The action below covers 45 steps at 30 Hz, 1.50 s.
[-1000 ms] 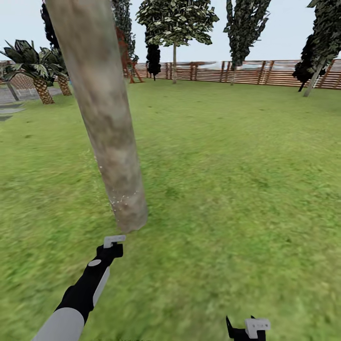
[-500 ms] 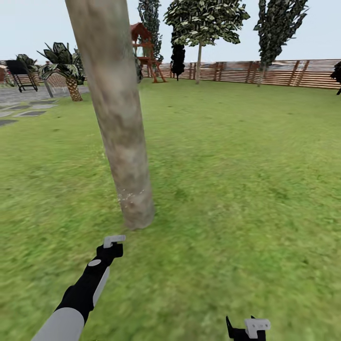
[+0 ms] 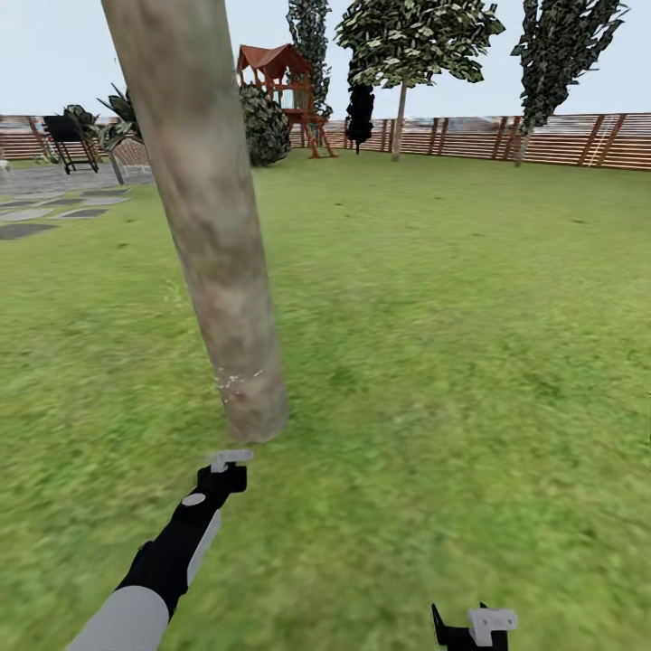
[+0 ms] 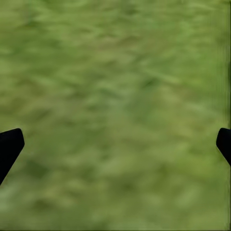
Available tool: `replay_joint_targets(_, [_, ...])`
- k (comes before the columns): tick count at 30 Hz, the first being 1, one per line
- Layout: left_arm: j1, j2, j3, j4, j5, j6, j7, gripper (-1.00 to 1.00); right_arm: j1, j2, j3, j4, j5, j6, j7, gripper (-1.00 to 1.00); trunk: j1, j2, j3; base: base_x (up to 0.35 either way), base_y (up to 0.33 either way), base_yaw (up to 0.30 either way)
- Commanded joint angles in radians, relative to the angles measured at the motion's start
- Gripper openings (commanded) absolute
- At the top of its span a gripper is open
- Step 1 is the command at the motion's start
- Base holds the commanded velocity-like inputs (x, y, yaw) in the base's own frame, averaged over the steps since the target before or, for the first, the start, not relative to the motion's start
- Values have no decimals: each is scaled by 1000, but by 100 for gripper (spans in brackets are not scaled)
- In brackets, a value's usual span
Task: In the garden, pick up the pesticide atomizer on the floor and spray pesticide onto both trees until each tree trunk is fully covered.
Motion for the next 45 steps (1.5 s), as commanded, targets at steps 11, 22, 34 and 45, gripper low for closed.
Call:
replay_joint_targets(11, [1,55,96,-6,5,176,18,-100,0,0,0,0,0,0,-1,100,0,0,0,75,-94,0])
replay_joint_targets(22, [-11,-54,39,-12,10,169,19,-100,0,0,0,1,0,0,1,100,0,0,0,0,0,0])
replay_joint_targets(34, [-32,-43,37,-76,11,169,19,-100,0,0,0,0,0,0,1,100,0,0,0,0,0,0])
replay_joint_targets(45, [-40,-17,43,-140,5,174,20,-100,0,0,0,0,0,0,1,100,0,0,0,0,0,0])
